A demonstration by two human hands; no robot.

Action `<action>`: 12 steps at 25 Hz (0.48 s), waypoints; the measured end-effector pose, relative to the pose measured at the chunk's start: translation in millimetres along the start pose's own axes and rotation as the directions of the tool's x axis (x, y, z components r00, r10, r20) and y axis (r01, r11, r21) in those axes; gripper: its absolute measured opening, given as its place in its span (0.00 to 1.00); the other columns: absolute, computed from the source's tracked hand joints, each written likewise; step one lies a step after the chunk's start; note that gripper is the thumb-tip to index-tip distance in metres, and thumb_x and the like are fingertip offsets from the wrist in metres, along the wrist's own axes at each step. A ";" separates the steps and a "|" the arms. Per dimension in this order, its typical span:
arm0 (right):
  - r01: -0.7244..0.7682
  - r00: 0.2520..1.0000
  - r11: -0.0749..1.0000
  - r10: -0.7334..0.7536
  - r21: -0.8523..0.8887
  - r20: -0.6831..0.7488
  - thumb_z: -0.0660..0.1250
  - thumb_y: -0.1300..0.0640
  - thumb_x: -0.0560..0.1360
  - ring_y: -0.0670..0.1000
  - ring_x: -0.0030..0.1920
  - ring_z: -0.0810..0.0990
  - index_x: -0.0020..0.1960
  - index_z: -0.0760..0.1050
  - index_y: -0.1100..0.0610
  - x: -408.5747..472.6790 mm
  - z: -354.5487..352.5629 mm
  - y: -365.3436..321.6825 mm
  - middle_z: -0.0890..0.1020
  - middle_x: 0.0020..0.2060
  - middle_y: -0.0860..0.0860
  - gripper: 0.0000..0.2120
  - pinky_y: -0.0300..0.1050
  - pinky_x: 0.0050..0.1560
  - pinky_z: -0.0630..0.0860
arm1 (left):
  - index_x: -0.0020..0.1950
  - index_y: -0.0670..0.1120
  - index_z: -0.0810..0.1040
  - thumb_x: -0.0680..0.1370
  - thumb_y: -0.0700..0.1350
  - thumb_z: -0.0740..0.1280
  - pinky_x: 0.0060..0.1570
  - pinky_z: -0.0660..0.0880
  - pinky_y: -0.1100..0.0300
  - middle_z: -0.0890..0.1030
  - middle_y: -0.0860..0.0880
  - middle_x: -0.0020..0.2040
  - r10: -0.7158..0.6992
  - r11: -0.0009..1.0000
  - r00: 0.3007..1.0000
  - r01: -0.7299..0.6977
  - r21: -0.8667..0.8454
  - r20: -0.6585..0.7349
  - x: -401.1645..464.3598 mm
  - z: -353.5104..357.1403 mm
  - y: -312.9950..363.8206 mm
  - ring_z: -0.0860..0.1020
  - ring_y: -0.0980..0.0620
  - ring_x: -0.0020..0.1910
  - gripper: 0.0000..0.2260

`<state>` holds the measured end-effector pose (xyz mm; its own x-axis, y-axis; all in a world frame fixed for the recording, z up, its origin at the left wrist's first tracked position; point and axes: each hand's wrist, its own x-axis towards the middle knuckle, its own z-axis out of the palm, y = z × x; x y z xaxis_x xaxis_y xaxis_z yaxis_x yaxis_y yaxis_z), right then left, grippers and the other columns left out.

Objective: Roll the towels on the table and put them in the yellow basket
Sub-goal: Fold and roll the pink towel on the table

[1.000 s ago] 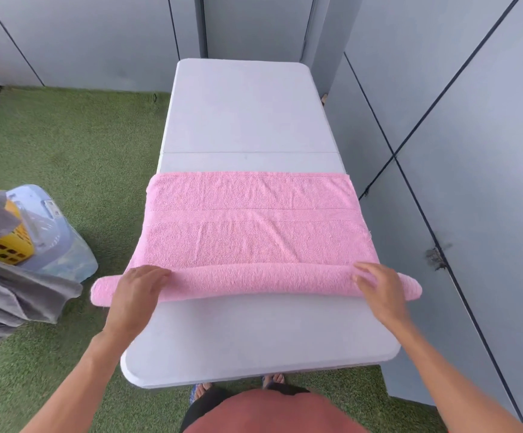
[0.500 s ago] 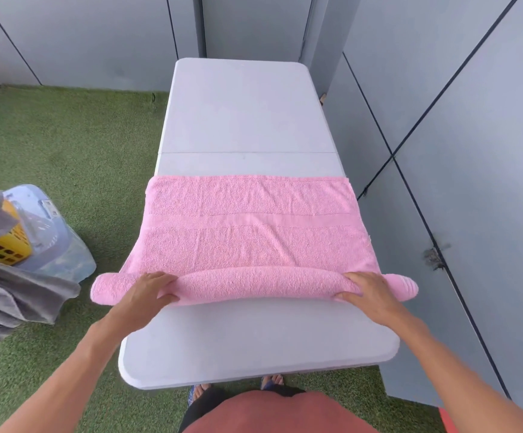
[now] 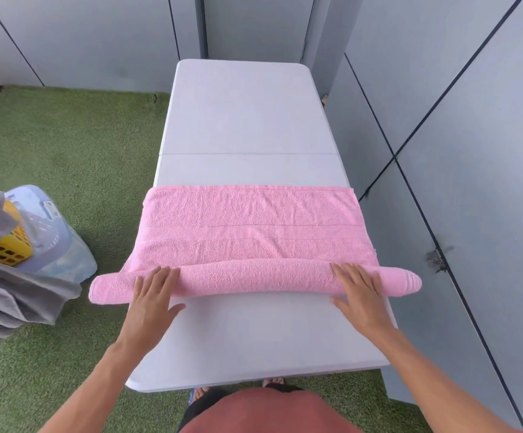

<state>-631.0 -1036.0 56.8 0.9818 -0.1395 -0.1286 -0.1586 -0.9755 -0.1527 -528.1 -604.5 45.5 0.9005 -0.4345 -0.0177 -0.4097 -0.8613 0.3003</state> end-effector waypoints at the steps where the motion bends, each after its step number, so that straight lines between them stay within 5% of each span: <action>1: -0.013 1.000 1.000 0.014 0.021 -0.015 0.70 0.55 0.73 0.55 0.72 0.63 0.73 0.64 0.50 8.7 -4.6 -2.1 0.70 0.68 0.48 0.30 0.59 0.71 0.53 | 0.68 0.41 0.70 0.67 0.42 0.78 0.65 0.65 0.37 0.75 0.42 0.62 -0.004 1.000 1.000 0.004 -0.005 0.007 8.4 -1.6 -1.3 0.71 0.38 0.65 0.31; 4: -0.042 0.997 0.996 0.036 0.075 0.072 0.68 0.57 0.75 0.54 0.66 0.70 0.69 0.70 0.52 29.5 -22.1 -0.4 0.76 0.61 0.49 0.23 0.55 0.69 0.57 | 0.61 0.40 0.76 0.68 0.38 0.76 0.60 0.68 0.41 0.79 0.43 0.53 -0.087 0.995 0.992 0.092 -0.050 0.086 30.1 -13.4 -6.6 0.76 0.37 0.56 0.22; 7: 0.065 0.938 0.992 -0.099 0.112 0.333 0.68 0.53 0.75 0.53 0.64 0.72 0.69 0.70 0.51 31.1 -39.1 18.8 0.76 0.61 0.49 0.23 0.50 0.65 0.65 | 0.65 0.42 0.75 0.75 0.42 0.71 0.60 0.68 0.51 0.79 0.45 0.56 -0.067 0.989 0.959 0.100 -0.106 0.275 31.3 -29.4 -15.6 0.76 0.42 0.57 0.19; 9: -0.028 0.858 0.971 -0.098 0.238 0.503 0.70 0.53 0.74 0.49 0.63 0.72 0.69 0.70 0.51 34.7 -50.4 26.1 0.75 0.63 0.46 0.25 0.43 0.64 0.67 | 0.68 0.45 0.73 0.77 0.45 0.68 0.61 0.66 0.57 0.77 0.49 0.61 -0.072 0.974 0.886 0.160 -0.158 0.458 37.5 -40.7 -23.3 0.74 0.47 0.61 0.19; 11: -0.135 0.906 0.914 -0.043 0.383 0.422 0.73 0.54 0.72 0.48 0.63 0.73 0.67 0.72 0.50 42.3 -55.2 26.0 0.75 0.63 0.46 0.25 0.42 0.63 0.67 | 0.66 0.46 0.74 0.79 0.43 0.66 0.60 0.67 0.58 0.77 0.49 0.62 -0.093 0.940 0.887 0.228 -0.253 0.452 46.9 -48.6 -29.5 0.74 0.48 0.61 0.16; 12: -0.136 0.956 0.902 0.011 0.409 0.294 0.72 0.55 0.72 0.50 0.63 0.73 0.67 0.72 0.50 42.6 -54.4 23.3 0.75 0.62 0.48 0.24 0.44 0.64 0.68 | 0.64 0.46 0.76 0.78 0.40 0.66 0.59 0.69 0.56 0.78 0.47 0.61 -0.106 0.938 0.935 0.206 -0.277 0.338 48.3 -48.1 -33.2 0.75 0.46 0.59 0.14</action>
<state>-587.2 -1074.0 101.0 0.9061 -0.0941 -0.4124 -0.3193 -0.7917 -0.5208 -464.0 -584.3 80.5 0.8363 -0.4040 -0.3706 -0.1583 -0.8251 0.5423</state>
